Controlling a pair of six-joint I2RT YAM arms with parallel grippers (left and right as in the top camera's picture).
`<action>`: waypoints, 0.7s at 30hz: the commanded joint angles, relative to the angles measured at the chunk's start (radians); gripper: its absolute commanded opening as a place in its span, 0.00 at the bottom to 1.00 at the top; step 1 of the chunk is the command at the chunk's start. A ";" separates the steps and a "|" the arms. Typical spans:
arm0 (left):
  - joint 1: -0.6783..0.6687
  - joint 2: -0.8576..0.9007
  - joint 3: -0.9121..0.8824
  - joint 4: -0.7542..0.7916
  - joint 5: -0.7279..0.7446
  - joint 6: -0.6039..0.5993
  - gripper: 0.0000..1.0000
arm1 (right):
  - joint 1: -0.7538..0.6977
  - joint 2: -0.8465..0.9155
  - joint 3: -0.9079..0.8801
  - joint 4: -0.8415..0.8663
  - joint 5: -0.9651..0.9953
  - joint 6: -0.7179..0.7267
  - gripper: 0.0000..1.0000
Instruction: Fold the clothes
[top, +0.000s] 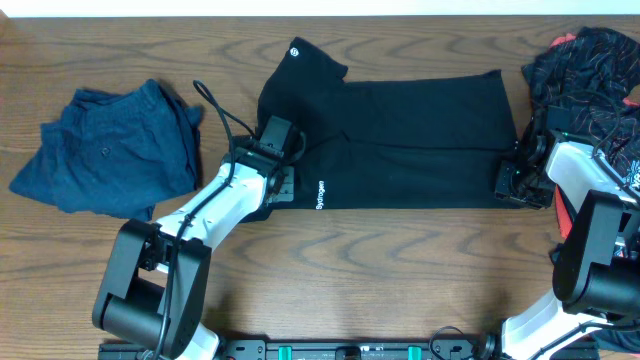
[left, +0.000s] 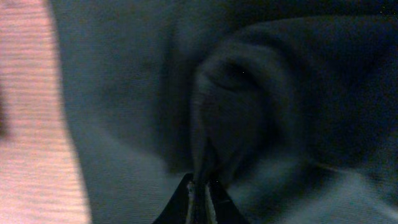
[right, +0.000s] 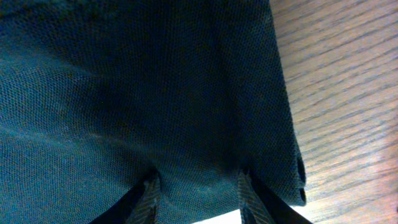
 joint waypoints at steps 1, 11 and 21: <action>0.031 0.007 -0.029 0.010 -0.159 -0.002 0.06 | -0.007 0.011 -0.022 -0.003 -0.025 0.000 0.40; 0.165 0.007 -0.033 0.010 -0.021 -0.028 0.06 | -0.007 0.011 -0.022 -0.005 -0.025 0.000 0.40; 0.161 0.007 -0.034 -0.225 0.147 -0.027 0.08 | -0.008 0.011 -0.022 -0.123 -0.013 0.017 0.39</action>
